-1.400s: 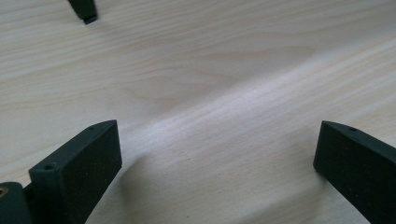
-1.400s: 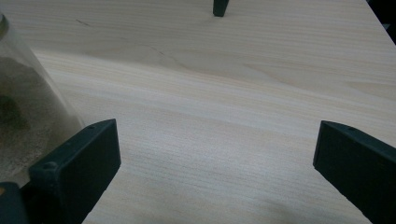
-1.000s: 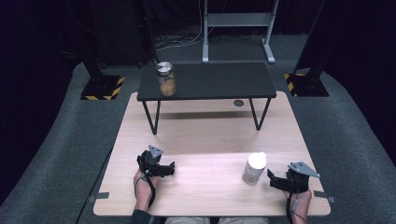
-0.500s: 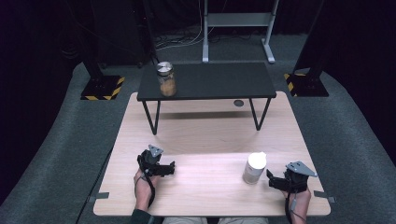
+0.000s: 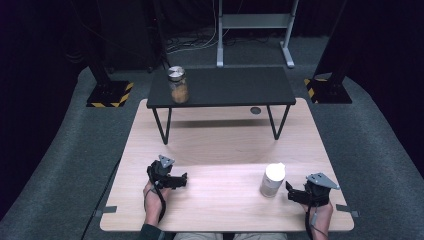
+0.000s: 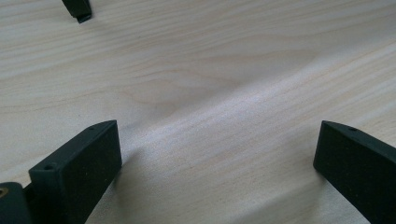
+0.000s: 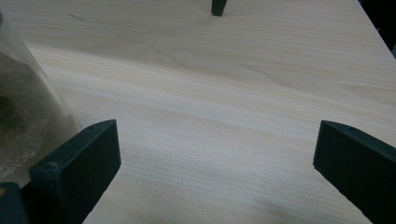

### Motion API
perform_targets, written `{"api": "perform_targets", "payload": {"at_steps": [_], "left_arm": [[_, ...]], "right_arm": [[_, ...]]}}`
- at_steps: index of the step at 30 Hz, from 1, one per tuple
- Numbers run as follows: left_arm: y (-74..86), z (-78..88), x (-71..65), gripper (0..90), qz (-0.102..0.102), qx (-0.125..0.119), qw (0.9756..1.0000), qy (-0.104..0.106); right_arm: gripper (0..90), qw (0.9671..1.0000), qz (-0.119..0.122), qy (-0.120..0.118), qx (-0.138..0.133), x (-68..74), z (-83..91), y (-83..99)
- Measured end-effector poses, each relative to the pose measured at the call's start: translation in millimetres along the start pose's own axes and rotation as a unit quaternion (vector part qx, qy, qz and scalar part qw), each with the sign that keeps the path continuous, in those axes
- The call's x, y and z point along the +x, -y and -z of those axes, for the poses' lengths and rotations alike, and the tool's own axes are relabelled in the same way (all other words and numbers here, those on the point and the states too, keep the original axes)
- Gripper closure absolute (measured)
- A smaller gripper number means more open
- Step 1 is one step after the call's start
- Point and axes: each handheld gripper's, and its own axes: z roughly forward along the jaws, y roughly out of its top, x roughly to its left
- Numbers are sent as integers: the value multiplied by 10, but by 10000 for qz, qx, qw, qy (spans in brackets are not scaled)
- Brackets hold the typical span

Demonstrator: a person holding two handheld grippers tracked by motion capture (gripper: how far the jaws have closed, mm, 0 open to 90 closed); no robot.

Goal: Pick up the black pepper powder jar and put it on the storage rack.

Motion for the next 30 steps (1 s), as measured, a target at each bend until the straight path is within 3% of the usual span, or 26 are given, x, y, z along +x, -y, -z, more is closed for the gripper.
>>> {"api": "perform_targets", "payload": {"at_steps": [8,17,22,25,30], "left_arm": [[0,-2,4,3,21,0,10000,-2],[-4,-4,9,3,48,6,10000,3],[-14,-2,21,3,36,39,10000,14],[-7,-5,17,3,61,17,10000,13],[-7,-4,15,3,57,17,10000,8]], "right_arm": [[0,10000,-47,37,5,3,0,-1],[0,9993,-358,92,30,-15,24,5],[0,9980,-607,-137,-100,-6,238,168],[0,9976,-614,-218,-229,81,422,289],[0,9975,-498,-351,-353,286,570,368]]}}
